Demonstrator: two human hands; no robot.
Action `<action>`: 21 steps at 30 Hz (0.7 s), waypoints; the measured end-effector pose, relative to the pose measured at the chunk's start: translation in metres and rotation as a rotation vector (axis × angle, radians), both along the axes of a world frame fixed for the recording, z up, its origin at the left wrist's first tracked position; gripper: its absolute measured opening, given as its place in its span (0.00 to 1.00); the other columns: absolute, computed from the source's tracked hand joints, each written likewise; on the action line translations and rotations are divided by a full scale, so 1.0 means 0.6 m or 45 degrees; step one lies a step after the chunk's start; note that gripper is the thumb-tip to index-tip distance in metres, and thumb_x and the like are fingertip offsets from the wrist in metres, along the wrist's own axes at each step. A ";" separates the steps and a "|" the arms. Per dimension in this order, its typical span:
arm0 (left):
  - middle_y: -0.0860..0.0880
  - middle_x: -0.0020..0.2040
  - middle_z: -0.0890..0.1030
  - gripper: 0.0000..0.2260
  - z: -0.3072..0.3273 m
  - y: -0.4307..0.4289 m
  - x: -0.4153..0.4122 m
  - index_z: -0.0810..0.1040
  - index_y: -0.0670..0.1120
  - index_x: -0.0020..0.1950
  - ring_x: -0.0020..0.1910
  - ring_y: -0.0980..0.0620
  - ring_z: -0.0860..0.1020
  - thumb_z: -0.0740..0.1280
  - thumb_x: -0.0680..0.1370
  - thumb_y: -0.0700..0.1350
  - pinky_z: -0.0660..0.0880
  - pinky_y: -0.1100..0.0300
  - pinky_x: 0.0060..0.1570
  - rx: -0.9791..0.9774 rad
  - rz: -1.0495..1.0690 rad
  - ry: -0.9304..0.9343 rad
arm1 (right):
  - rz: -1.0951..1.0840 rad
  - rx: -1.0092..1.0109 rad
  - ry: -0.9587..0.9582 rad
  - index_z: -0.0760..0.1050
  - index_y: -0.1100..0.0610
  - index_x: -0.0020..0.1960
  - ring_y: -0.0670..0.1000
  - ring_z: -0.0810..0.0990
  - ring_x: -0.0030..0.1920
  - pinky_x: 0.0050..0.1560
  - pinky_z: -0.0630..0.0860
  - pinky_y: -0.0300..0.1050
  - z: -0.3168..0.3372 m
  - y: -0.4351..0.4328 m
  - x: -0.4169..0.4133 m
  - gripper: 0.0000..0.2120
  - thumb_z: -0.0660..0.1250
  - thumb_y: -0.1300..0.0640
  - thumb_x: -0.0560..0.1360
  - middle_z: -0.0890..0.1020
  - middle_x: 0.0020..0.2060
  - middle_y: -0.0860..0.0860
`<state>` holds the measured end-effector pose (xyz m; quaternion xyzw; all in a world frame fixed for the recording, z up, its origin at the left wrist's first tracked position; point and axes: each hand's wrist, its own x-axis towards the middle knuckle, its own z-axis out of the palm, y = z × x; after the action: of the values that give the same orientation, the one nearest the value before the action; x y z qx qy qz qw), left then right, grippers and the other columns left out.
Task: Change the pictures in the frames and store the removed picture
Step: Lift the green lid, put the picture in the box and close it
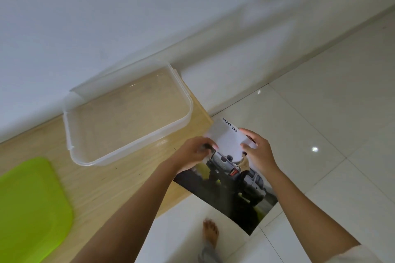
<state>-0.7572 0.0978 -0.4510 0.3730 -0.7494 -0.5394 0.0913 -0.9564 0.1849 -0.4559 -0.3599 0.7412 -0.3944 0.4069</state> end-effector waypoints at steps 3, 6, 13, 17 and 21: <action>0.44 0.55 0.77 0.14 0.035 -0.005 0.006 0.79 0.50 0.51 0.57 0.45 0.76 0.62 0.76 0.32 0.75 0.52 0.59 0.208 0.126 0.146 | 0.060 -0.069 0.047 0.73 0.54 0.64 0.48 0.75 0.55 0.37 0.75 0.25 0.040 -0.025 0.001 0.19 0.64 0.67 0.75 0.75 0.61 0.48; 0.41 0.54 0.77 0.16 0.077 -0.021 0.043 0.80 0.49 0.52 0.55 0.42 0.76 0.62 0.76 0.29 0.75 0.52 0.57 0.182 0.237 0.292 | 0.189 -0.156 0.115 0.76 0.53 0.60 0.49 0.76 0.55 0.49 0.74 0.32 0.084 -0.059 -0.001 0.15 0.67 0.62 0.74 0.79 0.56 0.47; 0.47 0.53 0.80 0.13 0.166 -0.057 0.210 0.79 0.46 0.56 0.47 0.53 0.80 0.62 0.77 0.32 0.78 0.61 0.45 0.034 0.671 0.475 | 0.373 -0.198 0.351 0.75 0.54 0.62 0.49 0.74 0.57 0.53 0.70 0.39 0.149 -0.153 0.021 0.15 0.66 0.55 0.76 0.77 0.58 0.49; 0.49 0.50 0.81 0.14 0.173 -0.058 0.288 0.79 0.45 0.55 0.44 0.54 0.80 0.63 0.76 0.31 0.77 0.64 0.42 0.057 0.918 0.565 | 0.357 -0.188 0.269 0.69 0.53 0.66 0.53 0.73 0.56 0.48 0.73 0.43 0.150 -0.206 0.063 0.19 0.66 0.56 0.76 0.73 0.59 0.53; 0.45 0.51 0.81 0.14 0.156 -0.074 0.340 0.78 0.45 0.58 0.44 0.52 0.80 0.63 0.76 0.32 0.79 0.62 0.43 0.132 1.125 0.657 | 0.300 -0.163 -0.006 0.62 0.49 0.71 0.55 0.74 0.61 0.57 0.76 0.51 0.147 -0.261 0.115 0.26 0.66 0.56 0.75 0.73 0.61 0.52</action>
<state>-0.5533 0.0534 -0.3577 0.5128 -0.4456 -0.5603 0.4739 -0.8876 0.0283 -0.3676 -0.4687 0.6663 -0.3911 0.4283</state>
